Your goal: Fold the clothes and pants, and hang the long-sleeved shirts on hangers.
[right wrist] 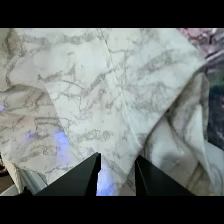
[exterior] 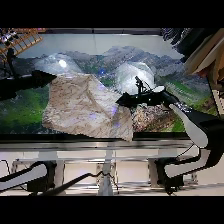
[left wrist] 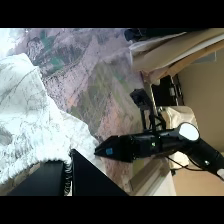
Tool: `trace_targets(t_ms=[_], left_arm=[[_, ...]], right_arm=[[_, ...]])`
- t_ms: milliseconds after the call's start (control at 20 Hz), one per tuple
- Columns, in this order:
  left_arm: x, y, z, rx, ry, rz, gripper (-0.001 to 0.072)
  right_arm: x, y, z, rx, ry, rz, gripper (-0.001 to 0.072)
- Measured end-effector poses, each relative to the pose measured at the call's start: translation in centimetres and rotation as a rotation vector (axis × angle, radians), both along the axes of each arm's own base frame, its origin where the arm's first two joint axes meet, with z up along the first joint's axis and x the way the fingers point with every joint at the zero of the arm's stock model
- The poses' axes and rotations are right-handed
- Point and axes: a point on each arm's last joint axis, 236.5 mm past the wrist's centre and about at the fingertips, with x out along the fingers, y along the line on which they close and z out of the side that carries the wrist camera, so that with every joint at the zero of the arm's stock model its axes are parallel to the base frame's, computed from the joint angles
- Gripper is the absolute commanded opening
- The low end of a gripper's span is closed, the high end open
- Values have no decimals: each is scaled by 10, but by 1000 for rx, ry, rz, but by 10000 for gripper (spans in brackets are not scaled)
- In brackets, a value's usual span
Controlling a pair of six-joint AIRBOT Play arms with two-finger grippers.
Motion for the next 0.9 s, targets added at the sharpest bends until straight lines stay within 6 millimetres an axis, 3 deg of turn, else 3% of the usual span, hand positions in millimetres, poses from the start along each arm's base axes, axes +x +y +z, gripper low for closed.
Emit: trace_targets(t_ms=[200, 400, 500, 700, 800, 900], left_arm=[[-1, 1, -2, 11, 3, -3, 11], [-2, 1, -5, 21, 7, -7, 11], [-2, 1, -5, 22, 8, -9, 10], [-3, 2, -4, 25, 6, -8, 10], [-5, 6, 10, 10, -19, -9, 9], [-7, 18, 43, 3, -87, 1, 9]], right_arm=[[17, 1, 12, 3, -50, -17, 215], [27, -3, 7, -24, -53, -49, 209], [30, -3, 0, -40, -47, -65, 22], [28, 9, -5, -53, -49, -46, 10], [31, 10, 19, -46, -108, 15, 9], [36, -5, 71, -74, -236, 94, 9]])
